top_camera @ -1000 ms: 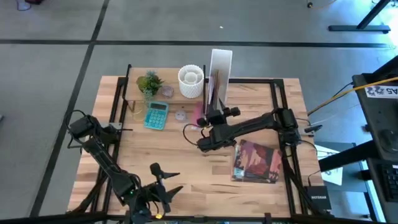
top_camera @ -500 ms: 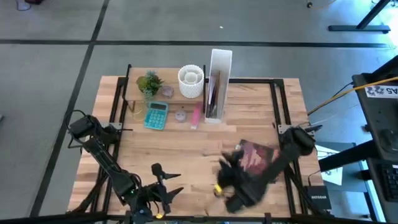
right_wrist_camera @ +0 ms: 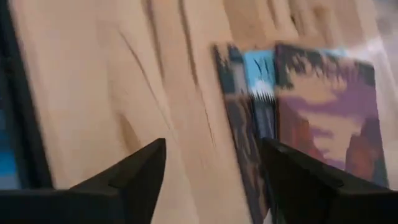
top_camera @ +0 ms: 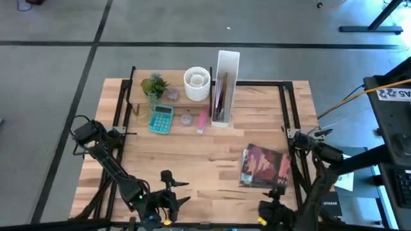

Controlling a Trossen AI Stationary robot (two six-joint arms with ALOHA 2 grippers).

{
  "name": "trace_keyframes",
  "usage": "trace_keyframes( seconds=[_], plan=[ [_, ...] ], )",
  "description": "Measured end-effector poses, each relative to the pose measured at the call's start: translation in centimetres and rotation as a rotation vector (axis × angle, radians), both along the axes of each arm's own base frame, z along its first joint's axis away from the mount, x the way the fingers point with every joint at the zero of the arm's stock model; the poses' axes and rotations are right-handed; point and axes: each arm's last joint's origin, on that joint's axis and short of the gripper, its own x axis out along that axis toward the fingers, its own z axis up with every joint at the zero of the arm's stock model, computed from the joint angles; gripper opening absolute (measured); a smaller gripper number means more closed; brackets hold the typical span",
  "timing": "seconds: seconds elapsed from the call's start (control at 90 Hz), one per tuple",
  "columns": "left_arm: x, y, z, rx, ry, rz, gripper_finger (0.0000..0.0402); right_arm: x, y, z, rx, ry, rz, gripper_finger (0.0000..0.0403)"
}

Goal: Stock shelves
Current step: Put the red book in the book organizer

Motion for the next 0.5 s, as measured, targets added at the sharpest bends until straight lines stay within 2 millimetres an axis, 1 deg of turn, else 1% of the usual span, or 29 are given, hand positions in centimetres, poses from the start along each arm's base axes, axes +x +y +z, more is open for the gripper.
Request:
trace_keyframes(
  seconds=[0.056, 0.1, 0.2, 0.289, 0.389, 0.5],
  plan=[
    [0.1, 0.0, -0.3, -0.010, 0.011, -0.007, 0.0235, -0.4, -0.6, -1.0, -0.031, -0.063, -0.022, 0.0259],
    [0.2, 0.0, -0.4, -0.021, 0.014, -0.005, 0.0235, -0.3, -1.2, -1.9, -0.053, -0.108, -0.043, 0.0259],
    [0.3, -0.1, -0.8, -0.026, 0.020, -0.001, 0.0235, 0.1, -3.3, -3.7, -0.125, -0.171, -0.101, 0.0259],
    [0.5, 0.1, -0.9, -0.029, 0.021, 0.006, 0.0235, 0.6, -5.4, -5.1, -0.155, -0.229, -0.194, 0.0259],
    [0.7, 0.3, -0.9, -0.036, 0.019, 0.013, 0.0235, 1.0, -7.5, -6.3, -0.089, -0.308, -0.297, 0.0259],
    [0.7, 0.3, -0.9, -0.040, 0.017, 0.015, 0.0235, 1.7, -8.9, -7.4, 0.078, -0.402, -0.358, 0.0259]
  ],
)
